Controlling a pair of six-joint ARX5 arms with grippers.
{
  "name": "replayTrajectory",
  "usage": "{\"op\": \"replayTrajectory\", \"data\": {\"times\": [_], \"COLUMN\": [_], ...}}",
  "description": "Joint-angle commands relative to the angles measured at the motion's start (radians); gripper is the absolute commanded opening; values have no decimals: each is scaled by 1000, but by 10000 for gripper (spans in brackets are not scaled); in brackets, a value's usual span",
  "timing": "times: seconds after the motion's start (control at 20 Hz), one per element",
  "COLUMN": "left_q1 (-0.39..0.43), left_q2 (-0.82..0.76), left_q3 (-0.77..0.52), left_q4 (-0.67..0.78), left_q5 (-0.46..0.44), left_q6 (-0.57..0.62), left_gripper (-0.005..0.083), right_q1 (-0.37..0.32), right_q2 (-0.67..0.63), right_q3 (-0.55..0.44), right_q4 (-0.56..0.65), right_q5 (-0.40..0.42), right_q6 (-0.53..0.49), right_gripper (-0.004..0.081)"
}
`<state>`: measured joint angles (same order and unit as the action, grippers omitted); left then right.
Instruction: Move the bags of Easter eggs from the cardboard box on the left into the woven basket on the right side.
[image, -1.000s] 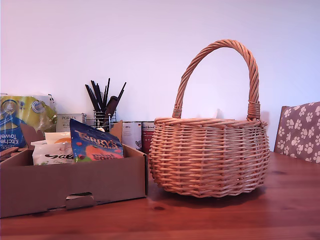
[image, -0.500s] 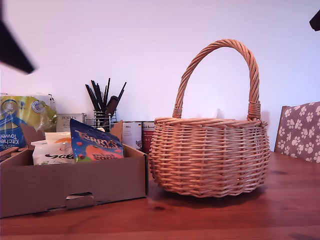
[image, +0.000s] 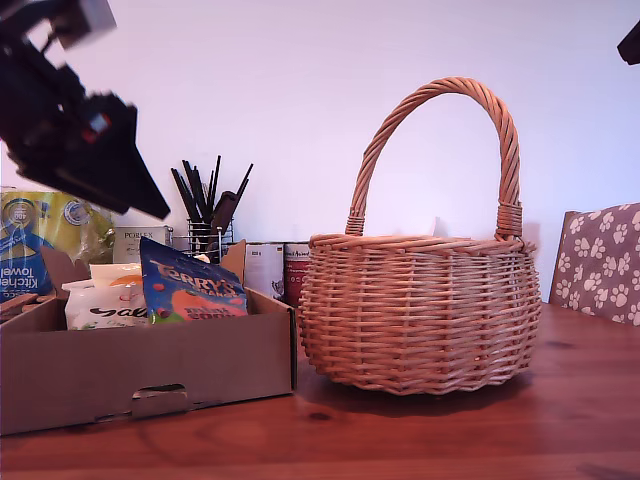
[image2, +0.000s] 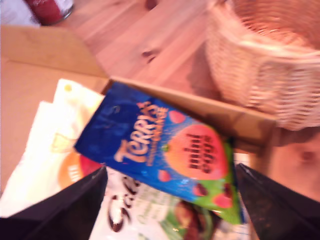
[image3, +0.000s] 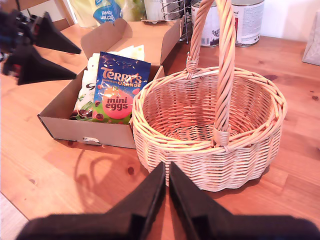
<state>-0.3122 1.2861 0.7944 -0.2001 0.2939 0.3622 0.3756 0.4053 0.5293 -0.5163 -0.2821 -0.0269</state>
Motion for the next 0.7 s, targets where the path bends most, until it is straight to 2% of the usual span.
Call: {"op": "replayTrajectory", "data": {"times": [0.0, 0.2, 0.4, 0.65], "left_q1": [4, 53, 105, 111], "left_q2": [30, 65, 108, 197], "left_q3": [-7, -7, -6, 4], "left_q4": [29, 83, 156, 209], "left_q5": [0, 8, 113, 204], "left_q6": [-24, -169, -345, -576], "left_gripper": [774, 774, 774, 773], "right_q1": [4, 4, 4, 4], "right_q2": [4, 4, 4, 5], "right_q3": [10, 10, 10, 10], "right_q4": [10, 10, 19, 19], "right_q5": [-3, -3, -3, -3], "right_q6": [-2, -8, -8, -8], "right_gripper": [-13, -13, -13, -13]}}
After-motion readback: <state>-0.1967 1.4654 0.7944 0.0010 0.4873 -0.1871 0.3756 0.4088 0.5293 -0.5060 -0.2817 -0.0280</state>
